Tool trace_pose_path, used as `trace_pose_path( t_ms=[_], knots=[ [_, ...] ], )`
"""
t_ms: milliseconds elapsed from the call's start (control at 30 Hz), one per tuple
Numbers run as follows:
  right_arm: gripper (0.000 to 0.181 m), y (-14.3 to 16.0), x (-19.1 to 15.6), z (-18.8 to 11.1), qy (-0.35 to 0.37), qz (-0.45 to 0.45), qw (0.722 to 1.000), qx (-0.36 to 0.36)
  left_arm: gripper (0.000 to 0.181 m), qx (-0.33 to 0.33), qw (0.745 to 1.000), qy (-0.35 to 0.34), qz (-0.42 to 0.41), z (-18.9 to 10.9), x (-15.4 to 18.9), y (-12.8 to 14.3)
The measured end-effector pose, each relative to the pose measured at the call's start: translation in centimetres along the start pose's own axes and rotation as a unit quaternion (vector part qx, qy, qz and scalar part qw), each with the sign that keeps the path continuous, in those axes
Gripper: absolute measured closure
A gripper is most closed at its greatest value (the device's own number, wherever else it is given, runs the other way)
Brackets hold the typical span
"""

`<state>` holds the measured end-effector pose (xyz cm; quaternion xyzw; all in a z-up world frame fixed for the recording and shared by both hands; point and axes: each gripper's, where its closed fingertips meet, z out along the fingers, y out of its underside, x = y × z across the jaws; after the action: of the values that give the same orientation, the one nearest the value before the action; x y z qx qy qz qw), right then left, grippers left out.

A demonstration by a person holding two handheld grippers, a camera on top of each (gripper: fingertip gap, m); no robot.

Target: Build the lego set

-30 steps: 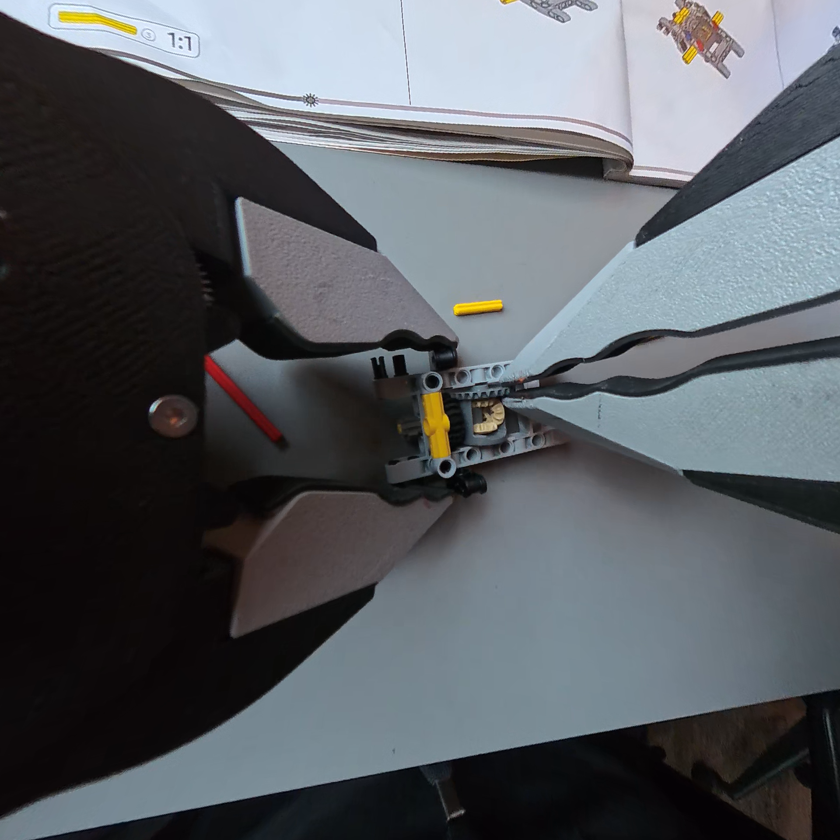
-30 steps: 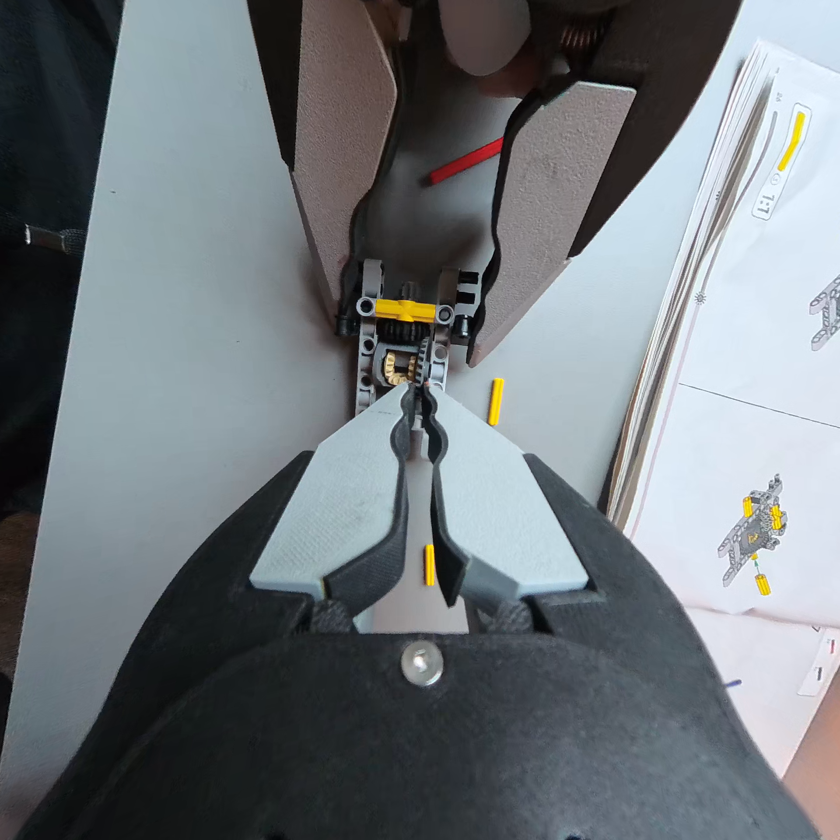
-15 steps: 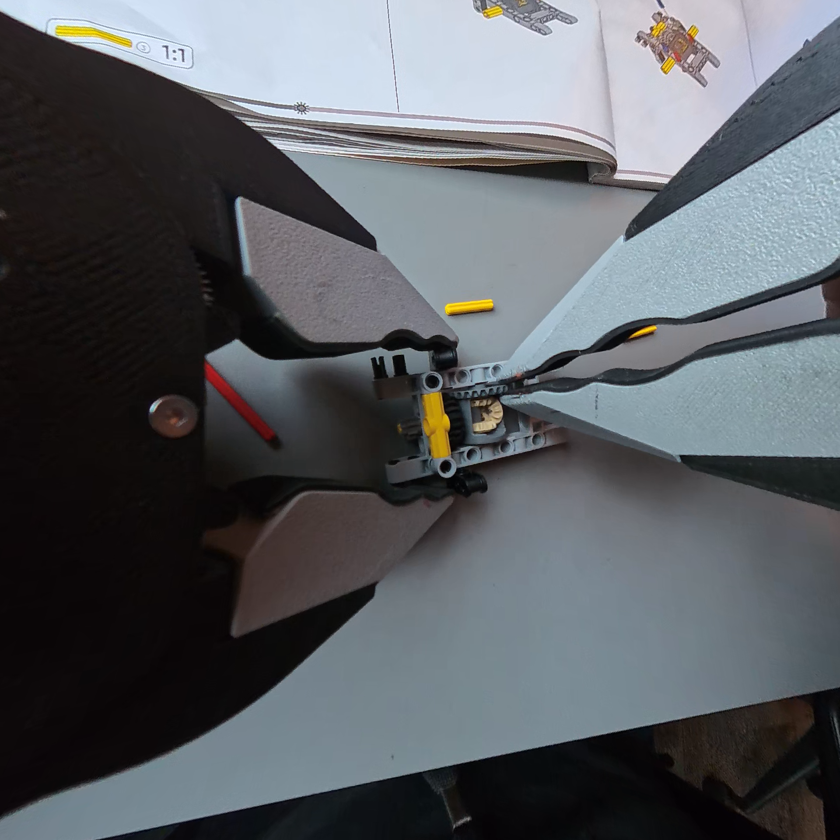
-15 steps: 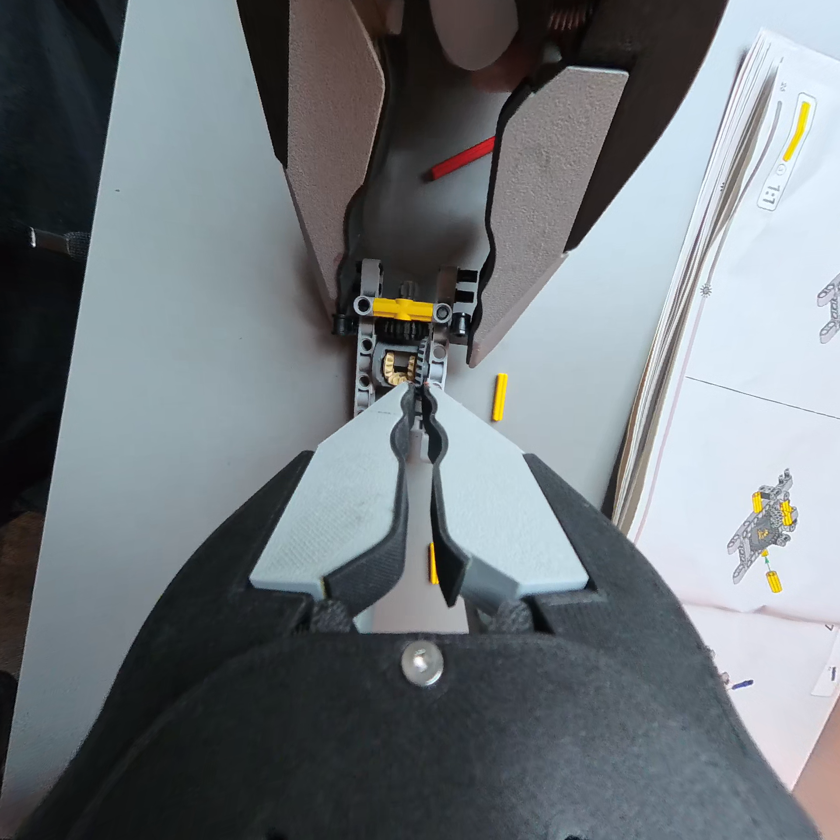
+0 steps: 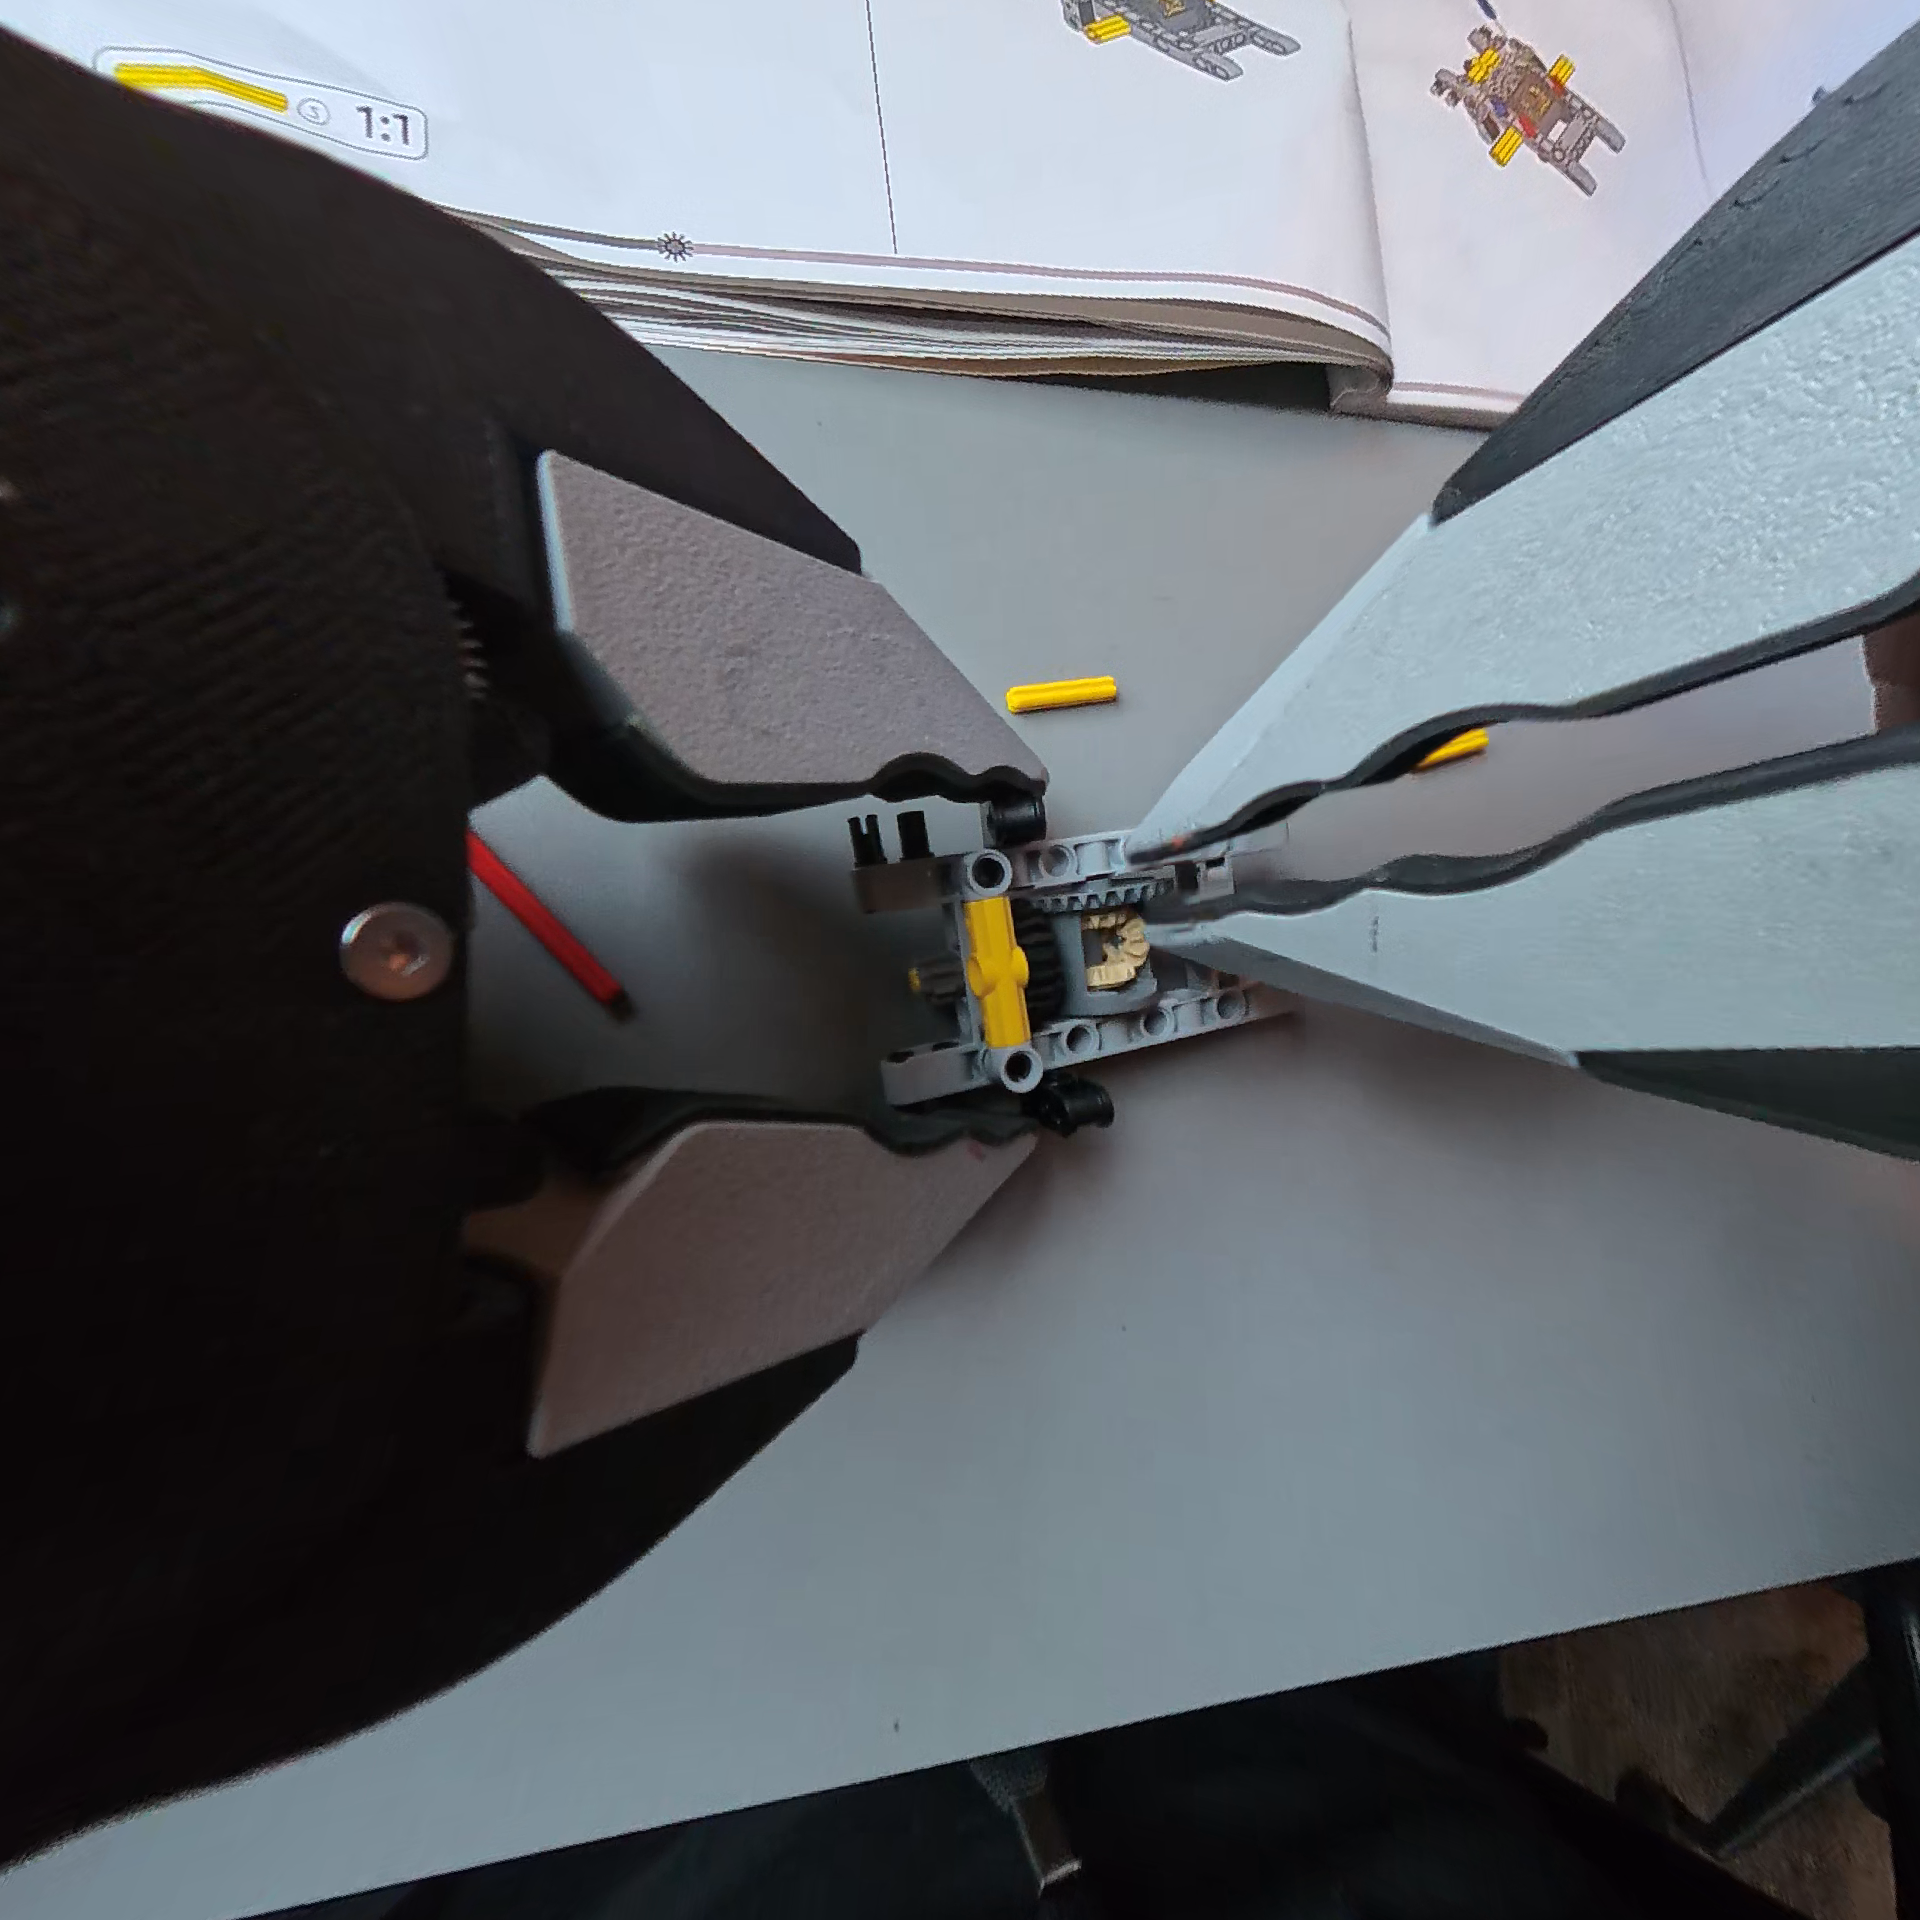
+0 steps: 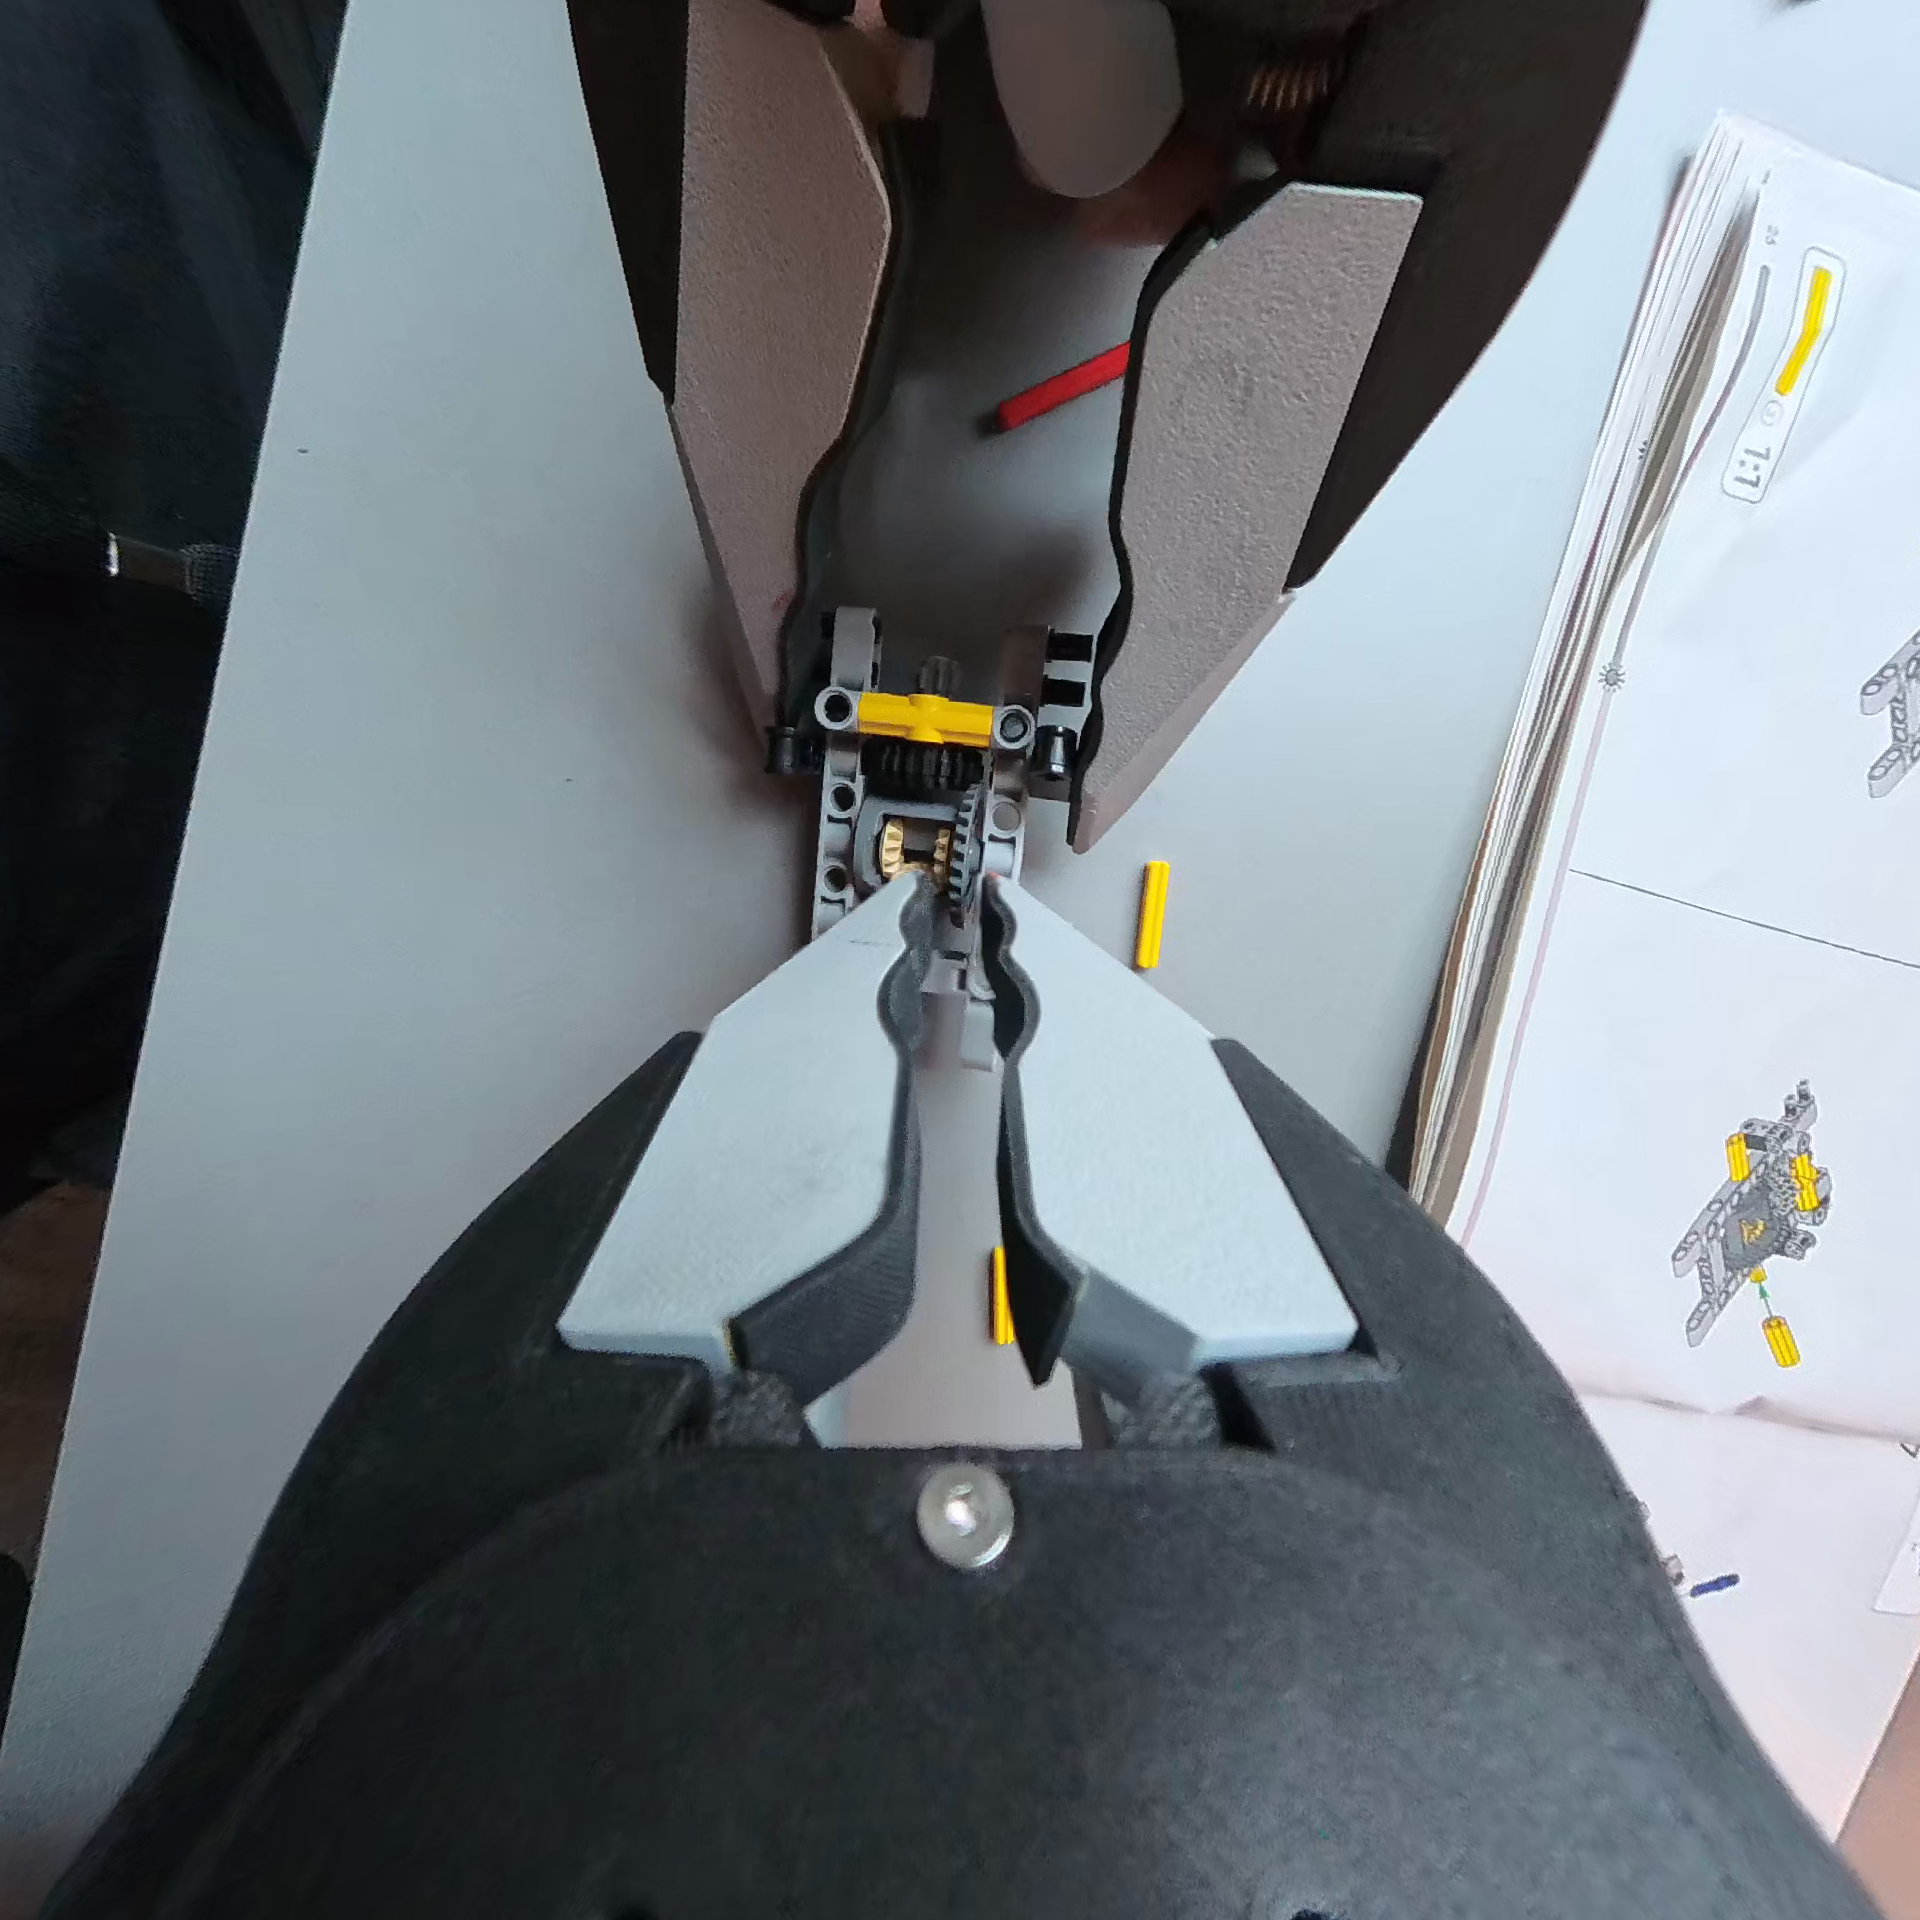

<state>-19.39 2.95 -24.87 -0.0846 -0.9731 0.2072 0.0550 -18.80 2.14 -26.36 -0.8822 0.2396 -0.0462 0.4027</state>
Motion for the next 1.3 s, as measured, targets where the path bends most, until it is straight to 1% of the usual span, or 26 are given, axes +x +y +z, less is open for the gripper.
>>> trace_pose_path(
  t_ms=[167,233,333,400,433,500,600,767,1000,1067,1167,1300],
  knots=[
    [0.172,-0.1,-0.1,-1.1,-0.004,0.012,0.999,0.045,0.124,0.001,1.000,0.000,0.003,0.0,0.0,0.0],
    [0.168,0.0,0.1,-1.8,-0.004,0.025,0.996,0.084,0.124,0.001,1.000,0.000,0.004,0.0,0.0,0.0],
    [0.155,0.3,0.1,-2.7,-0.018,0.057,0.986,0.154,0.124,0.001,1.000,-0.004,0.005,-0.1,-0.1,0.0],
    [0.146,0.7,-0.3,-2.4,-0.035,0.075,0.980,0.179,0.124,0.001,1.000,-0.003,0.002,-0.1,-0.2,0.1],
    [0.144,1.1,-0.4,-2.0,-0.038,0.077,0.980,0.178,0.124,0.001,1.000,-0.003,0.003,-0.1,-0.2,0.1],
    [0.143,1.6,-0.4,-1.2,-0.022,0.074,0.982,0.173,0.124,0.001,1.000,-0.003,0.003,-0.1,-0.2,0.1],
    [0.141,1.8,-0.4,-0.7,-0.015,0.072,0.981,0.177,0.124,0.001,1.000,-0.006,0.006,-0.1,-0.2,0.1],
    [0.142,1.4,-0.6,-1.3,-0.025,0.078,0.974,0.213,0.124,0.005,1.000,-0.014,0.021,-0.2,-0.2,0.0],
    [0.141,1.6,-0.2,-0.4,-0.013,0.081,0.977,0.199,0.124,0.001,1.000,-0.007,0.007,-0.1,-0.3,0.1],
    [0.143,1.4,0.0,-0.8,-0.008,0.082,0.973,0.214,0.124,0.000,1.000,-0.006,0.002,0.0,-0.3,0.1],
    [0.144,0.8,-0.4,-1.5,-0.024,0.078,0.967,0.243,0.124,0.001,1.000,-0.009,0.004,0.0,-0.4,0.0],
    [0.144,1.3,0.1,-1.4,-0.018,0.082,0.967,0.241,0.124,0.002,1.000,-0.010,0.008,0.1,-0.4,-0.1]
  ],
)
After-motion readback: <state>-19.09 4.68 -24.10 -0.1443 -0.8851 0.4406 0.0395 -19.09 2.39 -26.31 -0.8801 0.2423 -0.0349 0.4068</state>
